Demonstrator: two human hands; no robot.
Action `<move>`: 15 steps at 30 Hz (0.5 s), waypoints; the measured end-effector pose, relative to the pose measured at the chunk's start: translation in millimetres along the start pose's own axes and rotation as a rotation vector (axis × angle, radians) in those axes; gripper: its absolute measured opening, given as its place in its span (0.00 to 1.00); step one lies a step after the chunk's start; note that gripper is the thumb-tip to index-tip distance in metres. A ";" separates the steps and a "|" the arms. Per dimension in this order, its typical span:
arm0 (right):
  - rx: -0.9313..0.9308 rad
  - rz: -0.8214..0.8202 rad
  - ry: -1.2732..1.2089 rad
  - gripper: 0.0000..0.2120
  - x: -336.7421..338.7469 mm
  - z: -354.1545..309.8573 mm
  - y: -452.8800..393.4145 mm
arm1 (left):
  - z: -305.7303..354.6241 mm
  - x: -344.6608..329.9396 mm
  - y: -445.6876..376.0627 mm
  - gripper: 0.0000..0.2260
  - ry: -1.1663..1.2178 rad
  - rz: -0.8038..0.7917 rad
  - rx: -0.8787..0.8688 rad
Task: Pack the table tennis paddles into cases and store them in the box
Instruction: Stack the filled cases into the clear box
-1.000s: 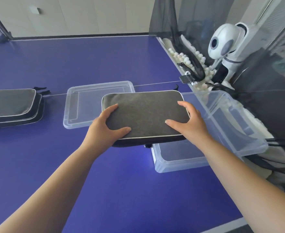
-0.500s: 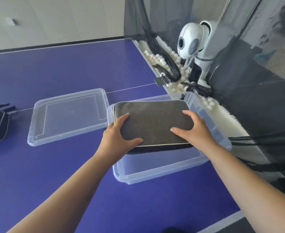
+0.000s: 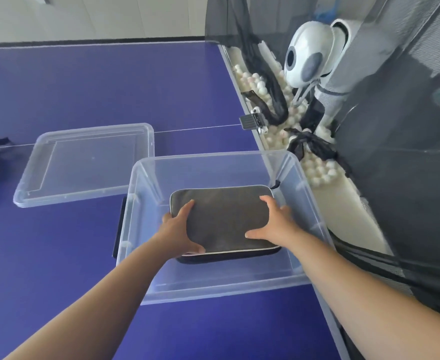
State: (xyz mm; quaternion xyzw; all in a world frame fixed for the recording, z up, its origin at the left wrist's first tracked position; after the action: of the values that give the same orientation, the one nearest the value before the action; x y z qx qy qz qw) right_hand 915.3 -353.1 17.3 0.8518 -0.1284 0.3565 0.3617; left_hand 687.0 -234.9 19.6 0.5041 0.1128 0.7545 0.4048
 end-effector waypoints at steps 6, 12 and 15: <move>-0.051 -0.131 0.139 0.53 -16.4 10.2 -18.2 | -8.6 -17.2 -16.4 0.54 -0.036 -0.066 0.059; -0.027 -0.147 0.181 0.54 -19.6 10.3 -21.7 | -13.7 -22.8 -18.4 0.56 -0.123 -0.106 0.103; -0.029 -0.189 0.217 0.56 -22.6 10.0 -19.6 | -12.9 -25.7 -13.9 0.59 -0.198 -0.144 0.138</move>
State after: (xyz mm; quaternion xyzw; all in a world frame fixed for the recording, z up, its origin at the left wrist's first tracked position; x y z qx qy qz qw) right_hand 913.7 -347.2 -13.6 0.8112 -0.0129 0.4089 0.4178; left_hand 687.1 -241.4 -11.7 0.5933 0.1596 0.6605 0.4315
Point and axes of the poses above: each hand's wrist, its own y-axis away from the middle knuckle, its own x-axis out of the back of the hand, z = x × y, the point moved 5 cm from there along -y, towards the middle knuckle, and after that the axes turned 3 degrees about -z, right-handed, at the moved point
